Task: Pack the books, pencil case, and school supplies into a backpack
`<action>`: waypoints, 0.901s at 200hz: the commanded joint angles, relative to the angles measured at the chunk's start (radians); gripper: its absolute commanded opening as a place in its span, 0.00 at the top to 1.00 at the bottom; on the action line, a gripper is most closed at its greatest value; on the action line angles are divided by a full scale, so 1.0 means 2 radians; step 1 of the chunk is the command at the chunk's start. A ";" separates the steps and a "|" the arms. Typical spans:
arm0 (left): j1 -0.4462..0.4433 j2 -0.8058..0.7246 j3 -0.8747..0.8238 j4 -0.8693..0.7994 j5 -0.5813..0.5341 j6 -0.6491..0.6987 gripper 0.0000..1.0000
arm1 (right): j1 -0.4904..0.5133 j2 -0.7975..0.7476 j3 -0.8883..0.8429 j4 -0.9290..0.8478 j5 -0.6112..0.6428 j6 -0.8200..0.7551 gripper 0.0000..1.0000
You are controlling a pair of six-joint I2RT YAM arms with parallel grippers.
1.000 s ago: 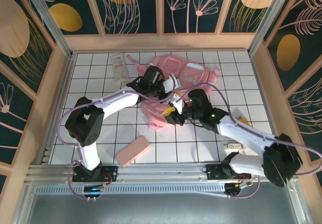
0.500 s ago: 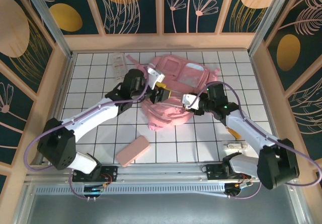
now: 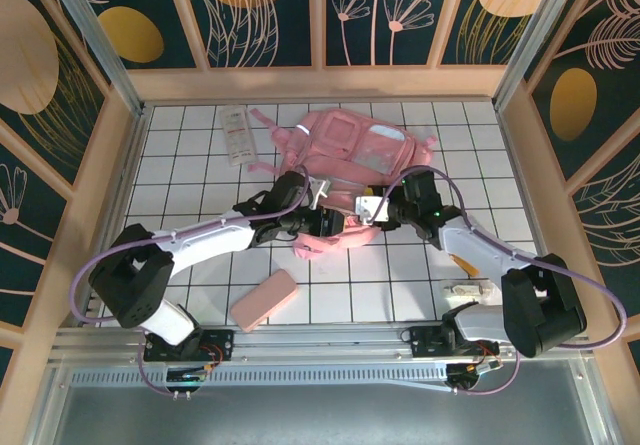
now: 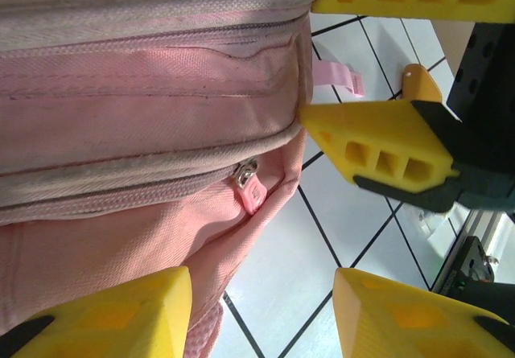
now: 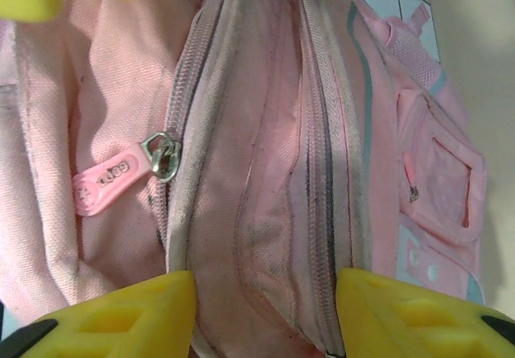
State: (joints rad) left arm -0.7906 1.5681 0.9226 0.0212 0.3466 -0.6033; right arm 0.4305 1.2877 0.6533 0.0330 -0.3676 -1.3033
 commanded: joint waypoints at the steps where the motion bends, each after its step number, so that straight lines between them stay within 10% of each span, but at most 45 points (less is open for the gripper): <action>1: 0.000 0.008 0.018 -0.012 -0.004 -0.016 0.51 | 0.006 -0.032 -0.036 0.041 -0.014 0.000 0.39; 38: 0.000 0.012 0.016 -0.002 -0.002 -0.017 0.51 | 0.006 -0.068 -0.091 0.133 0.033 0.018 0.01; 180: 0.001 0.009 0.012 0.007 -0.015 -0.018 0.55 | 0.014 0.029 -0.049 0.169 0.071 0.037 0.18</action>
State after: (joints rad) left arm -0.7906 1.5887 0.9371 0.0185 0.3199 -0.6193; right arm 0.4553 1.3521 0.5602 0.2886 -0.2573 -1.2430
